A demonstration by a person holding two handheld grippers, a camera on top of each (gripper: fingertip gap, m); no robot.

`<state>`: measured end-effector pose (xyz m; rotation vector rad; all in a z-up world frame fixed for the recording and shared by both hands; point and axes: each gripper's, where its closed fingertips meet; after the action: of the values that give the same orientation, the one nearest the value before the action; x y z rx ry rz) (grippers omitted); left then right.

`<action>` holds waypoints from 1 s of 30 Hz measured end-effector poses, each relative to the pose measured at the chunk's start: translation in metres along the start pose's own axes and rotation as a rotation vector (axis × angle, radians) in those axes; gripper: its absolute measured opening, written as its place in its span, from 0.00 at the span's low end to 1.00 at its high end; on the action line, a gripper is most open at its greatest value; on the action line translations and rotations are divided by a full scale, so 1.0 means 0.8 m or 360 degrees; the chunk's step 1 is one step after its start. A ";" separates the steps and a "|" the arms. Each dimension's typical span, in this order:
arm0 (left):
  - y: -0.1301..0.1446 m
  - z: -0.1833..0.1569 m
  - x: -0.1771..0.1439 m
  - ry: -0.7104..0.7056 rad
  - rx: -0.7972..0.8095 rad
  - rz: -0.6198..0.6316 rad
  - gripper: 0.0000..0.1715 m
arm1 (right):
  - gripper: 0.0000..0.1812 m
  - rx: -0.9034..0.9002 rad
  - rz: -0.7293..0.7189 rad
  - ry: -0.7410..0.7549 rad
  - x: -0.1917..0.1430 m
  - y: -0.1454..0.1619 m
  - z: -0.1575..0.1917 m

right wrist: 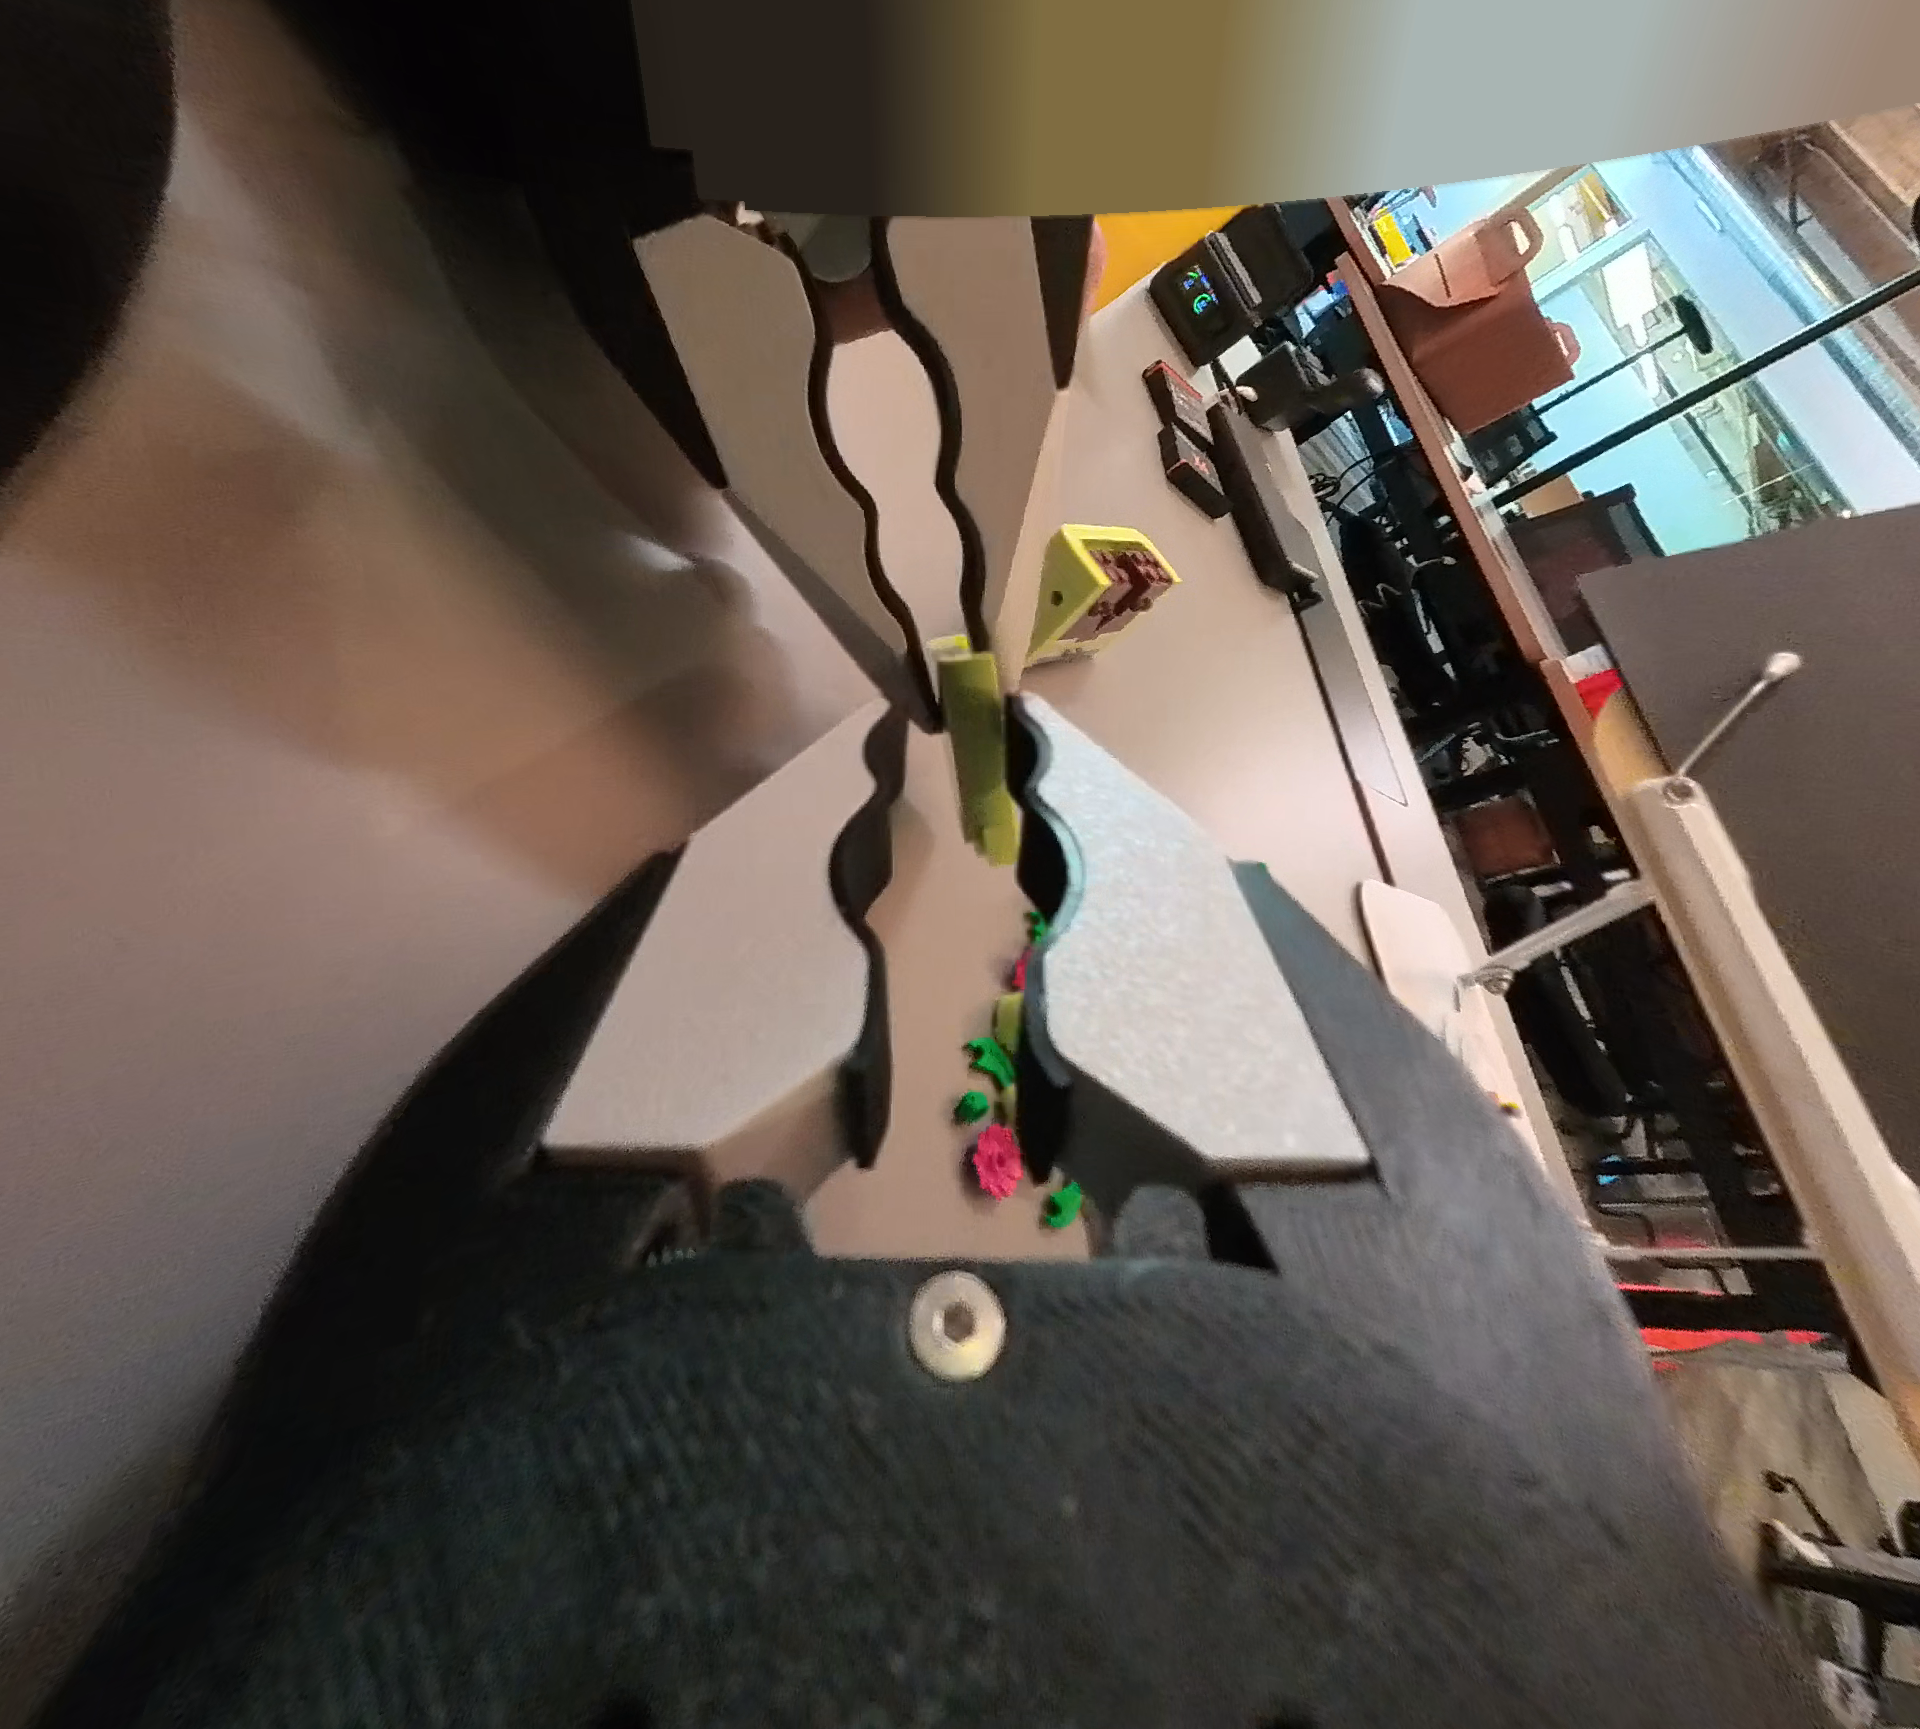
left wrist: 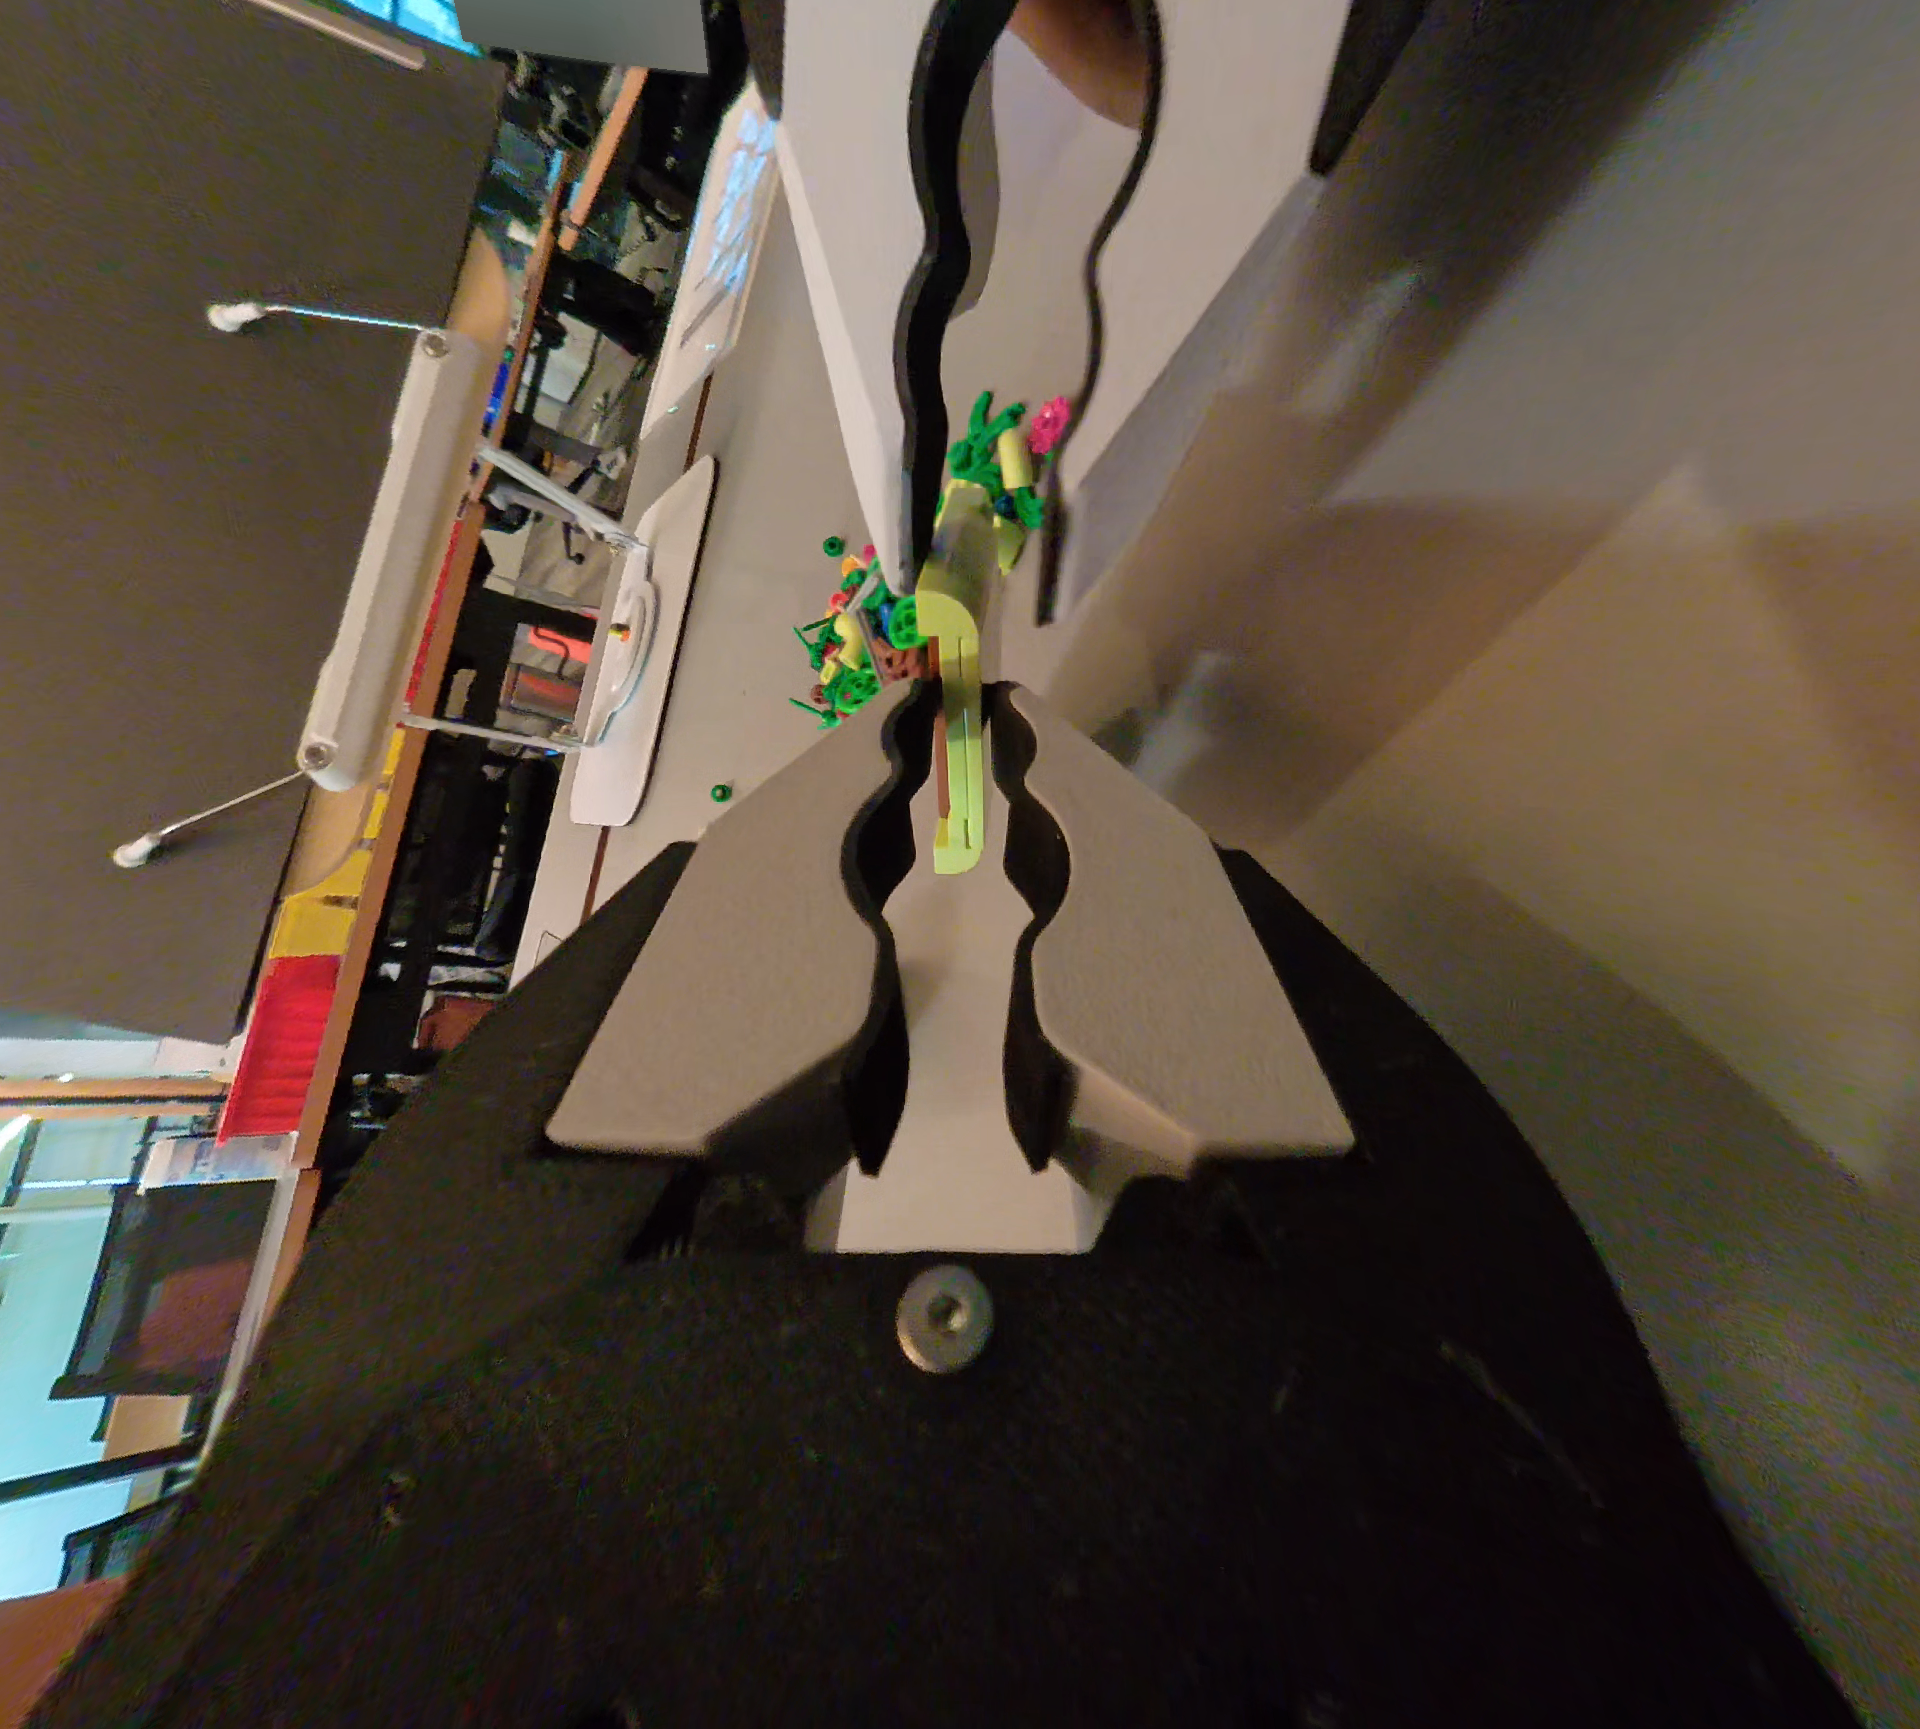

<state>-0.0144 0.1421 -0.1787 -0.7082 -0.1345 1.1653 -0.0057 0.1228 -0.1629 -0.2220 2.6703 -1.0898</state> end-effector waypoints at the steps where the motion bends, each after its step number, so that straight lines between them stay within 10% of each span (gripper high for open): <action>1: 0.000 -0.003 0.000 0.0021 0.0006 0.0011 0.04 | 0.06 -0.0013 0.0004 -0.0001 0.001 0.000 0.001; 13: -0.032 0.006 -0.013 0.0136 -0.0726 -0.0428 0.07 | 0.04 0.1008 -0.0348 -0.0111 -0.018 -0.019 -0.021; 30: -0.057 0.003 -0.028 0.0447 -0.1256 -0.0606 0.10 | 0.04 0.1491 -0.0515 -0.0351 -0.025 -0.041 -0.015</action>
<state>0.0114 0.1139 -0.1451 -1.4601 -0.4848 0.6110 0.0118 0.1119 -0.1282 -0.5426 1.7162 -2.1143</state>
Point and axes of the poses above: each gripper's, where its closed fingertips meet, x out along the fingers, y out of its underside, z = x × y across the jaws, and after that the axes turned 12 degrees about -z, right-handed
